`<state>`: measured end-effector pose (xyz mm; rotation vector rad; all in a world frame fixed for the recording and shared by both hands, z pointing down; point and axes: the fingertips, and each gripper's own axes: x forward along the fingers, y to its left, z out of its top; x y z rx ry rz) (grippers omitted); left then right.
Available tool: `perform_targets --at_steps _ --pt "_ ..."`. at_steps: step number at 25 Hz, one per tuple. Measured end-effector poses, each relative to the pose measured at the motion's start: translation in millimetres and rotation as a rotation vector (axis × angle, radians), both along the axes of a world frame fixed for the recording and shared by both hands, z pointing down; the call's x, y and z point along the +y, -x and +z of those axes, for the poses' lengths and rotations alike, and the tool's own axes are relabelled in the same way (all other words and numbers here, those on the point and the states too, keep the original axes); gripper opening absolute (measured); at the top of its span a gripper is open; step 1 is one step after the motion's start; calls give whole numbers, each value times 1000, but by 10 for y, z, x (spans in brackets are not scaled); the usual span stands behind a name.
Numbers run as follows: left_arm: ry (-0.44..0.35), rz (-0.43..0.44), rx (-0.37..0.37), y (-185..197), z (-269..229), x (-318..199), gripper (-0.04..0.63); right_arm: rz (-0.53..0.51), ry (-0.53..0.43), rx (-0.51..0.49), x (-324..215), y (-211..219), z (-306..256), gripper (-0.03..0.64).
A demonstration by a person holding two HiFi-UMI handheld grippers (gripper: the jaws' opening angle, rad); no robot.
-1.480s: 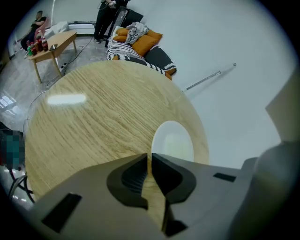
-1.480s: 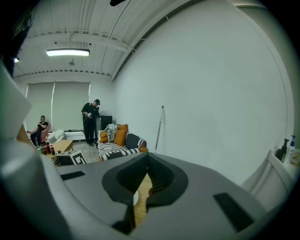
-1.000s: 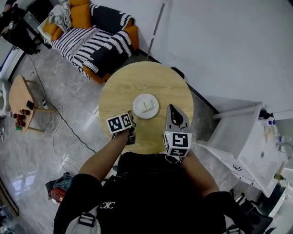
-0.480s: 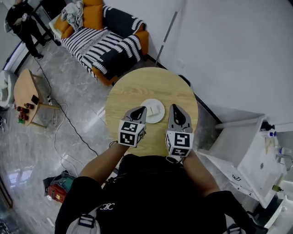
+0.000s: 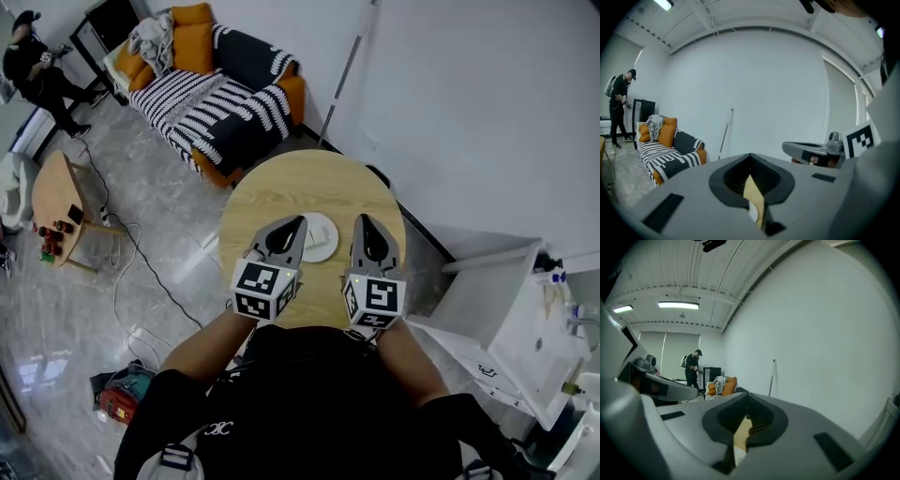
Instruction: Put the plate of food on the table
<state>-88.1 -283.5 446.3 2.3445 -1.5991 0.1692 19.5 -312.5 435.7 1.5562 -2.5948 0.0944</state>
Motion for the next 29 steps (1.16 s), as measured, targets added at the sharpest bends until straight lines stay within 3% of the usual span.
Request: perform_targets --at_steps 4,9,20,25,29 --pt "2 14 39 -42 -193 29 8 -10 -3 7 10 8 -38 8" --pt "-26 22 9 -101 -301 29 8 -18 -1 5 13 -18 -45 6" --pt "-12 4 7 -77 -231 39 8 -28 -29 -3 53 -15 -137 6" --pt "20 2 73 -68 -189 43 8 -23 -24 -6 71 -49 -146 7" --pt "30 -15 73 1 -150 17 8 -13 -18 -9 59 -72 -144 7"
